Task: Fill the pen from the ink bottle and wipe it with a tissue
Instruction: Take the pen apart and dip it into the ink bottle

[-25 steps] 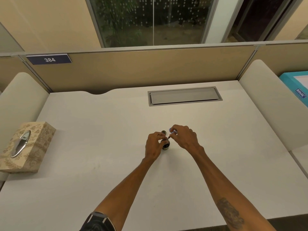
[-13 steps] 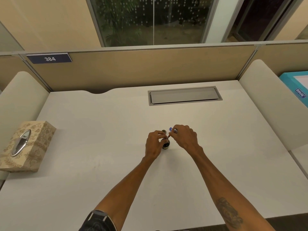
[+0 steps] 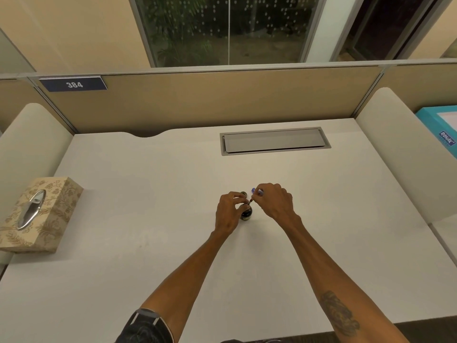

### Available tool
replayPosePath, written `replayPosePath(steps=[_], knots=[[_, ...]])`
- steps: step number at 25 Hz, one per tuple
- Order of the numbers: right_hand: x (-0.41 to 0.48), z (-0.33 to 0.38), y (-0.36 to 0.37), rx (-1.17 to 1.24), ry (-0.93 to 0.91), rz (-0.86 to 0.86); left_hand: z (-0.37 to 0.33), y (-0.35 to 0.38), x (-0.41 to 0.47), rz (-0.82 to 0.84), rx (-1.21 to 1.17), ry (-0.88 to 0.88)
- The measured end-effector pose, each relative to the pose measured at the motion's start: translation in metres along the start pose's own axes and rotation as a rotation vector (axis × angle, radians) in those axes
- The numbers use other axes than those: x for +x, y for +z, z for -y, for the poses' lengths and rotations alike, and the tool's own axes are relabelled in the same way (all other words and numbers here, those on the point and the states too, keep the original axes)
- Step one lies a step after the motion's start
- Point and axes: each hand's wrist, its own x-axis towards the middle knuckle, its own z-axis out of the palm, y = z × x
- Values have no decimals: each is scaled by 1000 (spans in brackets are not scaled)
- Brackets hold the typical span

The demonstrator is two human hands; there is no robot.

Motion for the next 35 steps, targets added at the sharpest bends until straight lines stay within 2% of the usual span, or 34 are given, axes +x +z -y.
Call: replayPosePath(steps=[11,16,24,28,35], knots=[[0,1,4,110,22,23,9,4,5,19,77,19],[1,1,1,16,-2,20,10,5,6,23,28,-5],[3,2,-3,2,-11,32,7,2,5,24,79,30],[6,2,0,3,48,39,8,3,4,25,72,30],[8,2,-4,-4,13,47,10,5,7,26,61,31]])
